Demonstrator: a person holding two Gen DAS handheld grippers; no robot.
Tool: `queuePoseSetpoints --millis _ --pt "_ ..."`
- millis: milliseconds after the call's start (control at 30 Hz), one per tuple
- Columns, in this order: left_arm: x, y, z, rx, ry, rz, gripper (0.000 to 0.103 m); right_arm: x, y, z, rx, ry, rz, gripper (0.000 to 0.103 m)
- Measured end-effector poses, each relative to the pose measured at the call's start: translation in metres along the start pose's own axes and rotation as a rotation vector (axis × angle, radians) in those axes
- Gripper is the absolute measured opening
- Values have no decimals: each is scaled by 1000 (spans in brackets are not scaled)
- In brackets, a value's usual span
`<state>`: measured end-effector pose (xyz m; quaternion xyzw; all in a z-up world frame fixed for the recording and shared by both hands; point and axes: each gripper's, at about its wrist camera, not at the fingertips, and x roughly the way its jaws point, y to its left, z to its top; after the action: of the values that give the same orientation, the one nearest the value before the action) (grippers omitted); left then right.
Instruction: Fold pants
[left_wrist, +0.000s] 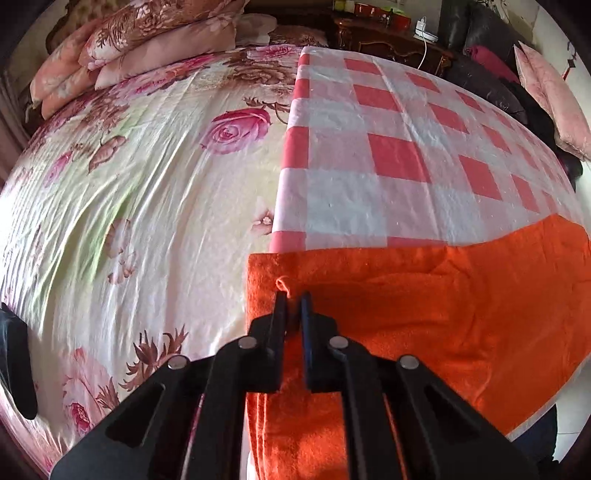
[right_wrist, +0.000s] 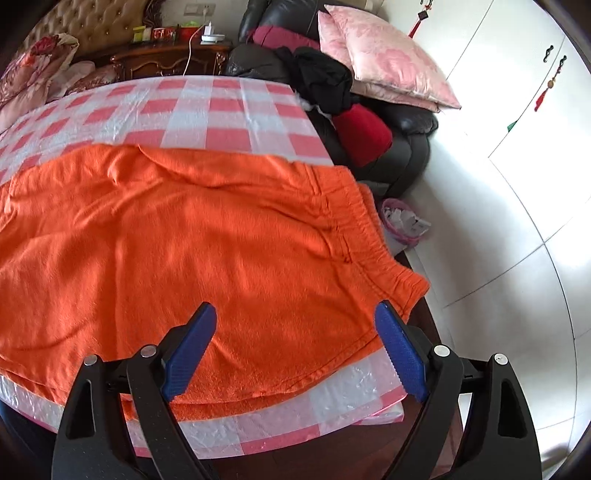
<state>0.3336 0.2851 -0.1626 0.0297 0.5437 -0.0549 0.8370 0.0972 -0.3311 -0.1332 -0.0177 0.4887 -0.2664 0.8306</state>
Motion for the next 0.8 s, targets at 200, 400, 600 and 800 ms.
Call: queuePoseSetpoints --millis 200,400,600,800 --pt "-23 20 20 -95 -99 -25 7 10 1 -5 11 44 3 86" --pt "6 25 14 -141 -53 -32 7 -24 7 -3 29 -108 73 86" --pt "11 27 14 -180 -77 -19 7 -43 85 6 -141 -139 330 86" --pt "11 34 18 -206 -92 1 7 -30 141 -22 -369 -64 264 86"
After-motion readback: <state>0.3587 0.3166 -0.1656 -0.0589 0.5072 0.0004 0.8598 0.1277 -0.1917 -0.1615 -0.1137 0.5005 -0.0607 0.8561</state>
